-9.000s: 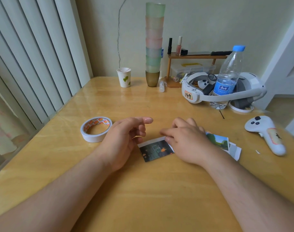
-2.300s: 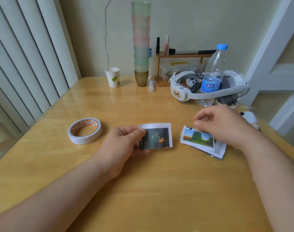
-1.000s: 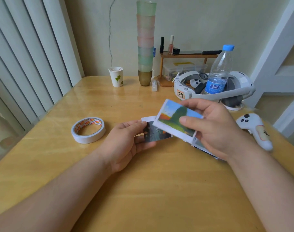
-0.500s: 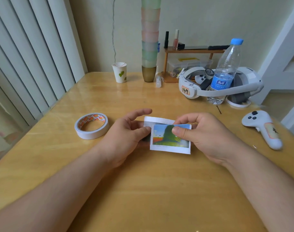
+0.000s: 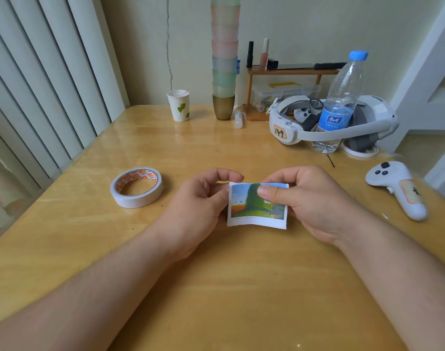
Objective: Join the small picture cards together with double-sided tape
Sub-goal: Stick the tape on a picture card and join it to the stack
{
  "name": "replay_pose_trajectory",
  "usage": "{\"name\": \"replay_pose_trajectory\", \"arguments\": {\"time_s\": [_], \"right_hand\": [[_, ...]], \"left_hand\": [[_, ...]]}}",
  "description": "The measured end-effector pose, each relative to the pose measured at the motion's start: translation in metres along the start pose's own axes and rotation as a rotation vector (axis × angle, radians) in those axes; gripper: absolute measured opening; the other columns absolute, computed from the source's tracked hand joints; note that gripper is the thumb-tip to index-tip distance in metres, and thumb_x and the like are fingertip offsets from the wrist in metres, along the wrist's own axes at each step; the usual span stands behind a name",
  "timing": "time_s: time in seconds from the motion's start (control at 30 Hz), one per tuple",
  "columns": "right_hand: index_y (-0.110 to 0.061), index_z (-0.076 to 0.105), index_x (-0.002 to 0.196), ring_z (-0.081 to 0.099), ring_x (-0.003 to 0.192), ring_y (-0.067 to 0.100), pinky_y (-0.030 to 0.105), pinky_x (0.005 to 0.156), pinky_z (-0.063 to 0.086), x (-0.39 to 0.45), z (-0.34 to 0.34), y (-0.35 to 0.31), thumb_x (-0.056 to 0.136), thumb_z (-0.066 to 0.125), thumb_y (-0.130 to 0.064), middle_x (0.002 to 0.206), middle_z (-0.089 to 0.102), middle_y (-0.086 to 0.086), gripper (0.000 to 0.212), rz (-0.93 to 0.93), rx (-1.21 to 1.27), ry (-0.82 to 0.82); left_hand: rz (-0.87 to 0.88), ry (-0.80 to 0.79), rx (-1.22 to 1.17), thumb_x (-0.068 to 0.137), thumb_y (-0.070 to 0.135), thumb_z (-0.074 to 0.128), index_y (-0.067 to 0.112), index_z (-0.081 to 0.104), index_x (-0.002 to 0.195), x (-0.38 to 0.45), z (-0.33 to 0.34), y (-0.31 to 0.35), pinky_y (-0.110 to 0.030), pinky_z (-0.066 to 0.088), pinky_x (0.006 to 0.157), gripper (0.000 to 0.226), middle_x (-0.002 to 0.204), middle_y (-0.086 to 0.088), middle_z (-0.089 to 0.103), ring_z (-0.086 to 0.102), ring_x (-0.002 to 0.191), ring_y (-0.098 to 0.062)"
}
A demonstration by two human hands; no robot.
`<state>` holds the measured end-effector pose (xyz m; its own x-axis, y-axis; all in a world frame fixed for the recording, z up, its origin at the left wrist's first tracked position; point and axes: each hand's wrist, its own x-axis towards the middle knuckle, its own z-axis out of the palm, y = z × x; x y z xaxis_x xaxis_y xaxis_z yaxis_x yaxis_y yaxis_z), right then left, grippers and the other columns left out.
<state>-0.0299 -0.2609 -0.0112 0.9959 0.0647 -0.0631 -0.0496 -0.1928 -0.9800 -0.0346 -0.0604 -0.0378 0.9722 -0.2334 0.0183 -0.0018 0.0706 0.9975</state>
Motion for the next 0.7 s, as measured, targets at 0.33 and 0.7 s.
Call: {"name": "replay_pose_trajectory", "arguments": {"time_s": [0.33,0.7], "right_hand": [[-0.009,0.078,0.083,0.07,0.076,0.02,0.04,0.083,0.058,0.0005,-0.0018,-0.0012,0.082,0.083,-0.005,0.083,0.076,0.015,0.006,-0.02,-0.011,0.067],[0.0,0.075,0.076,0.073,0.093,0.024,0.037,0.084,0.061,-0.0025,0.0019,-0.0074,0.08,0.079,0.004,0.097,0.075,0.006,0.008,-0.02,0.069,0.077]], "left_hand": [[-0.063,-0.004,-0.089,0.107,0.0,0.042,0.009,0.068,0.12,-0.0017,0.0007,0.0031,-0.045,0.063,0.088,0.031,0.104,-0.012,0.077,0.075,0.096,-0.028],[0.041,0.073,0.013,0.102,0.002,0.062,0.014,0.068,0.12,-0.0018,0.0029,0.0001,-0.046,0.058,0.093,0.022,0.104,-0.005,0.082,0.077,0.094,-0.021]]}}
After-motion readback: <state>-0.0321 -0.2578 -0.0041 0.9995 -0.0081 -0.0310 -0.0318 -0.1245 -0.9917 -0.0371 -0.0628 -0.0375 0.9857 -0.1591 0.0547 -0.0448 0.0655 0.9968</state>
